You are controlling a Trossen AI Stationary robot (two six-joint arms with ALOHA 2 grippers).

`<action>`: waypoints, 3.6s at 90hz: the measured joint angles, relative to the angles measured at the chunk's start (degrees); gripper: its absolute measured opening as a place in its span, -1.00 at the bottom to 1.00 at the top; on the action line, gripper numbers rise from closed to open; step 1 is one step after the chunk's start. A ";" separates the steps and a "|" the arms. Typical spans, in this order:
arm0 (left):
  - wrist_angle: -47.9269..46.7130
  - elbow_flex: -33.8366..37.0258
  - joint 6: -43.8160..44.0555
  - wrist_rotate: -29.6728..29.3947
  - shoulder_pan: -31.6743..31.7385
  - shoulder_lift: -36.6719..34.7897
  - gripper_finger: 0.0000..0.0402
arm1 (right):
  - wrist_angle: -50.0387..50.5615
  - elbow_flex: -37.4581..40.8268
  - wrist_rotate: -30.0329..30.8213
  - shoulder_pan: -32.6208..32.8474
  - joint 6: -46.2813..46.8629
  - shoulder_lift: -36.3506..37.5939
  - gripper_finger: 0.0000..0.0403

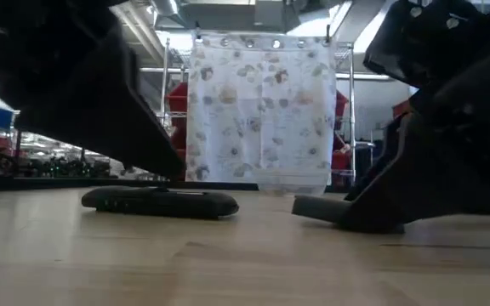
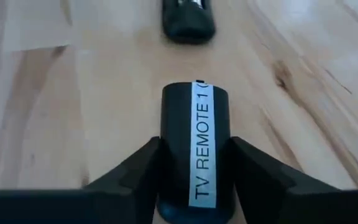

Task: Insert battery
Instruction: Close the remote control cover

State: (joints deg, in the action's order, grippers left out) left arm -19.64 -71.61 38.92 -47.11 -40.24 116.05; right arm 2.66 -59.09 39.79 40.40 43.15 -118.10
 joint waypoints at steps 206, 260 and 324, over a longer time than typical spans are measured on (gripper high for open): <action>13.58 0.05 1.95 10.66 9.60 4.66 -0.27 | 1.68 -4.24 -8.31 -4.37 -8.78 0.08 0.17; 13.26 0.03 -5.23 8.42 9.58 0.50 -0.42 | 0.02 -4.11 -5.90 -4.47 -7.72 -0.24 0.17; 8.70 -0.35 -8.35 6.14 7.73 -3.61 -0.43 | -1.29 -4.01 1.34 -4.50 -7.47 -0.44 -0.92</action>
State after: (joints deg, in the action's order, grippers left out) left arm -10.94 -71.96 30.57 -40.97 -32.51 112.44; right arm 1.37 -63.10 41.12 35.90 35.69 -118.54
